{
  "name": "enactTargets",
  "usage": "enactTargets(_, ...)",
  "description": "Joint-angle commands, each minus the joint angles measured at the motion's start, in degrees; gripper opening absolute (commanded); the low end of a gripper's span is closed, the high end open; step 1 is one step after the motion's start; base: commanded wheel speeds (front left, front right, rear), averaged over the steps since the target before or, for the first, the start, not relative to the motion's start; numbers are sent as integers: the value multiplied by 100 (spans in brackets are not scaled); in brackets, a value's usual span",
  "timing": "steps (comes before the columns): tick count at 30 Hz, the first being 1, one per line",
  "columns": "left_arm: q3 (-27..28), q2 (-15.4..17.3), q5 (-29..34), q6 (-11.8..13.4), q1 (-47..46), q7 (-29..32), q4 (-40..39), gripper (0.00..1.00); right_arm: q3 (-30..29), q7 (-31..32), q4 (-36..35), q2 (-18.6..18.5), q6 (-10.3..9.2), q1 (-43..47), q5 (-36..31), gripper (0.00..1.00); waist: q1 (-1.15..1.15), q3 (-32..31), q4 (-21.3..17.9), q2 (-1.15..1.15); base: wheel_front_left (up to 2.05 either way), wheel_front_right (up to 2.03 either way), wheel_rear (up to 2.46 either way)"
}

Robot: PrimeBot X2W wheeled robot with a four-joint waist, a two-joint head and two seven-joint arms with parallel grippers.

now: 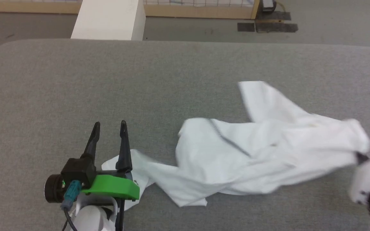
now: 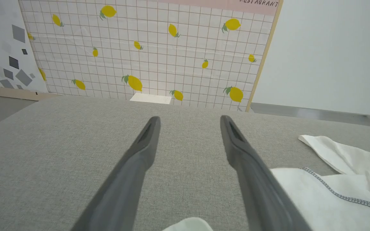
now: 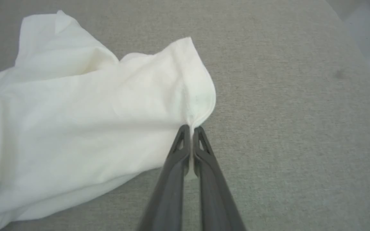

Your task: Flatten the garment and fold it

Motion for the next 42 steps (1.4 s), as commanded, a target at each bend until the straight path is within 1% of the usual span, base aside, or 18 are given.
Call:
enactTargets(1,24,-15,26,-38,54,-22,17,100,-371,-17,-153,133,-11,264,-83,0,0,-148,-137,0,0,0,0)
enactTargets(2,37,-15,32,-57,73,-22,31,100,-655,-9,-239,206,-11,424,-120,0,0,-187,-177,0,0,0,0)
enactTargets(3,44,-15,32,-76,87,-22,44,100,-829,4,-280,259,-11,546,-142,19,0,-215,-209,0,0,0,0)
enactTargets(4,45,-15,39,-97,107,-22,58,100,-979,16,-325,318,-11,684,-162,67,0,-250,-246,0,0,0,0)
enactTargets(5,41,-15,46,-108,123,-22,63,100,-1083,18,-359,361,-11,780,-163,100,0,-272,-274,0,0,0,0)
enactTargets(9,24,-15,117,-195,205,-22,108,100,-1201,-287,-561,470,-11,1003,25,100,0,-375,-407,0,0,0,0)
enactTargets(11,-13,-15,160,-287,239,-22,146,100,-1085,-608,-587,480,-11,1073,251,100,0,-413,-464,0,0,0,0)
enactTargets(13,-152,-15,186,-458,247,-22,201,100,-870,-909,-582,482,-11,1152,436,100,0,-441,-515,0,0,0,0)
enactTargets(16,-697,43,344,-769,195,30,489,100,-534,-1199,-624,483,-11,1258,533,100,0,-464,-591,0,0,0,0)
enactTargets(20,-1670,239,455,-970,-79,612,816,100,-226,-1320,-733,484,-11,1305,566,100,0,-454,-680,0,0,0,0)
enactTargets(26,-2978,594,172,-998,-749,1374,940,100,165,-1363,-954,484,-11,1263,644,100,0,-369,-806,0,0,0,0)
enactTargets(30,-3576,702,-137,-999,-1267,1803,1038,100,349,-1385,-1081,484,-11,1216,697,100,0,-239,-905,0,0,0,0)
enactTargets(34,-3891,736,-384,-1000,-1662,2297,1249,100,506,-1466,-1210,485,-11,1148,655,100,0,-132,-1020,0,0,0,0)
enactTargets(38,-3871,718,-566,-996,-1831,2693,1423,100,665,-1678,-1379,485,-11,1075,532,100,0,-59,-1135,0,0,0,0)
enactTargets(39,-3858,709,-604,-992,-1840,2761,1447,73,694,-1728,-1412,485,-11,1065,492,100,0,-53,-1149,0,0,0,0)
enactTargets(40,-3858,710,-636,-990,-1850,2852,1472,41,746,-1770,-1447,485,-11,1058,440,100,0,-40,-1166,0,0,0,0)
enactTargets(41,-3866,717,-662,-990,-1861,2925,1487,12,777,-1802,-1472,485,-11,1052,427,100,0,-26,-1180,0,0,0,0)
enactTargets(42,-3861,719,-686,-991,-1869,2949,1485,0,790,-1823,-1488,485,-11,1046,428,100,0,-16,-1187,0,0,0,0)
